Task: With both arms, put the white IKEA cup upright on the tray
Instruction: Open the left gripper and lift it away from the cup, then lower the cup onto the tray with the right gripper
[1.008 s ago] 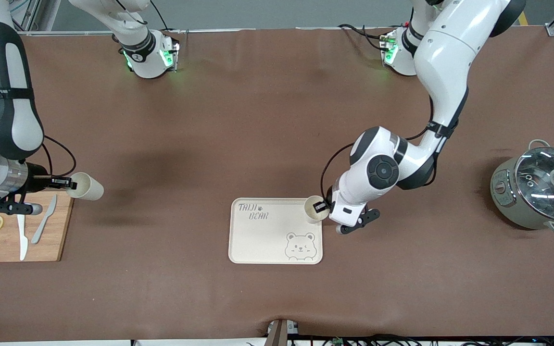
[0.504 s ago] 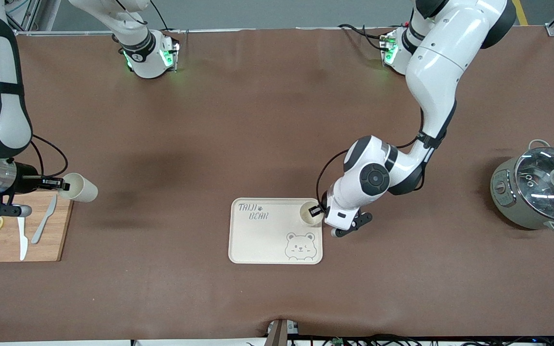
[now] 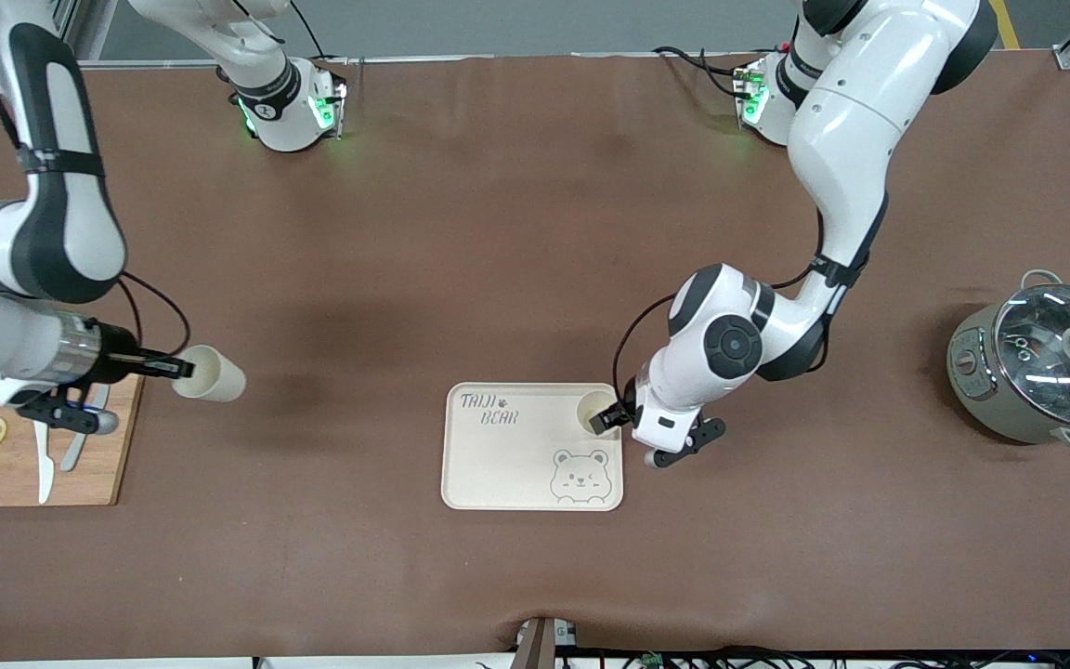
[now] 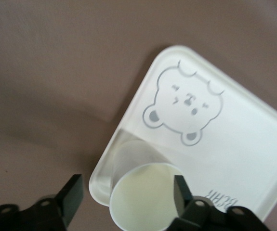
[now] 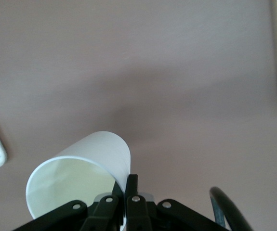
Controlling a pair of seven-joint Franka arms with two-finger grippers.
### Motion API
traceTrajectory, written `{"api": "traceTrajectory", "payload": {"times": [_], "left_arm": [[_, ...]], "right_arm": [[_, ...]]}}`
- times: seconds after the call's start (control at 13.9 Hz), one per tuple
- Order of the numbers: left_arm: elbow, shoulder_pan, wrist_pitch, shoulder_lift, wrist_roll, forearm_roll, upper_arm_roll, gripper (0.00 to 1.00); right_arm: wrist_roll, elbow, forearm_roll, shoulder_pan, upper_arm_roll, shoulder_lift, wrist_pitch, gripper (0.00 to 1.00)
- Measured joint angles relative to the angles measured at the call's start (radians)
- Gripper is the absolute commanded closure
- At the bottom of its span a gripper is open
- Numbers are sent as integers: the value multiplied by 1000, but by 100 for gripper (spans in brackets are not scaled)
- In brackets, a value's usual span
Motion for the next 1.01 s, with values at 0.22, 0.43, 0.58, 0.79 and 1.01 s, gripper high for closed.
{"api": "traceTrajectory", "payload": {"times": [0.22, 0.43, 0.58, 0.79, 1.01], "left_arm": [[8, 63, -146, -116, 28, 13, 5, 0], [8, 146, -286, -230, 70, 14, 7, 0], [7, 203, -362, -285, 100, 15, 9, 0], [5, 287, -449, -348, 204, 15, 10, 0], [4, 366, -526, -396, 323, 15, 11, 0]], "right_arm": [[180, 0, 35, 101, 2, 21, 51, 100], [271, 1, 91, 169, 3, 46, 102, 100], [384, 9, 94, 231, 4, 73, 142, 100], [552, 55, 95, 323, 5, 142, 206, 100], [686, 121, 95, 384, 4, 222, 243, 100]]}}
